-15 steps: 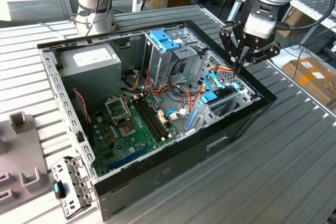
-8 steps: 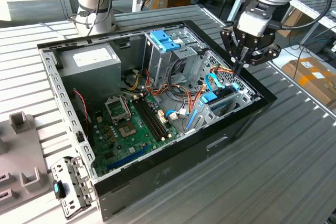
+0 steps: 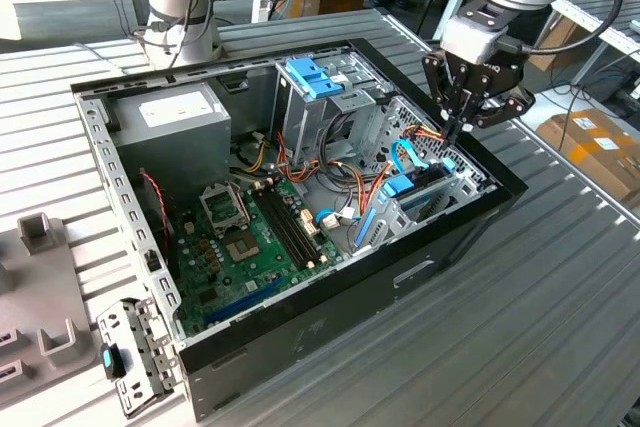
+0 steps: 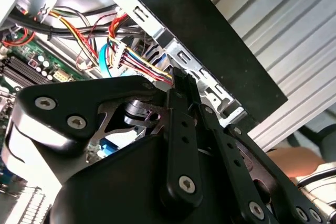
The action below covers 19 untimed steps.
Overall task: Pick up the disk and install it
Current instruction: 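Insert the second disk wire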
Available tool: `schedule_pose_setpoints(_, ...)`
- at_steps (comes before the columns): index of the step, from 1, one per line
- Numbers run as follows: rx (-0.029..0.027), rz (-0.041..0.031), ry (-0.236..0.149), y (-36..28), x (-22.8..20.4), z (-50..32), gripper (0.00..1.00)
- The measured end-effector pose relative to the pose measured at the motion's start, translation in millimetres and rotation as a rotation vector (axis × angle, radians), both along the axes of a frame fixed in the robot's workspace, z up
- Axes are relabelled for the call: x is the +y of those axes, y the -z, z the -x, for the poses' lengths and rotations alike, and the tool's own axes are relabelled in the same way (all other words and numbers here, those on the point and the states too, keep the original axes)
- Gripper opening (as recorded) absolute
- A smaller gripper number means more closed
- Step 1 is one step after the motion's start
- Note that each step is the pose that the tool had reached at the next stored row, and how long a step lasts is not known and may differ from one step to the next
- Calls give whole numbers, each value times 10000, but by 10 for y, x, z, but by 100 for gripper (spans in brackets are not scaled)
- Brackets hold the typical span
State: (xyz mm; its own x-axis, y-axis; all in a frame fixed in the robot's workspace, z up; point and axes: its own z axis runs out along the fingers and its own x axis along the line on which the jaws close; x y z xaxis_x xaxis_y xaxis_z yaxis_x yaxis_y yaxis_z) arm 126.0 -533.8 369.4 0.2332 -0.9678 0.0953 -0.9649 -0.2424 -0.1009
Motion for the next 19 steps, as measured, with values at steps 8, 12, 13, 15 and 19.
schedule_pose_setpoints(8, 0, -9, 422, 1, 0, 12, 16)
schedule_pose_setpoints(12, -1, -182, 914, 6, 0, 15, 16)
schedule_pose_setpoints(13, -2, -182, 1047, 7, 0, 15, 16)
schedule_pose_setpoints(15, -6, -181, 1474, 11, 0, 15, 16)
schedule_pose_setpoints(19, -7, -185, 1666, 17, 0, 98, 16)
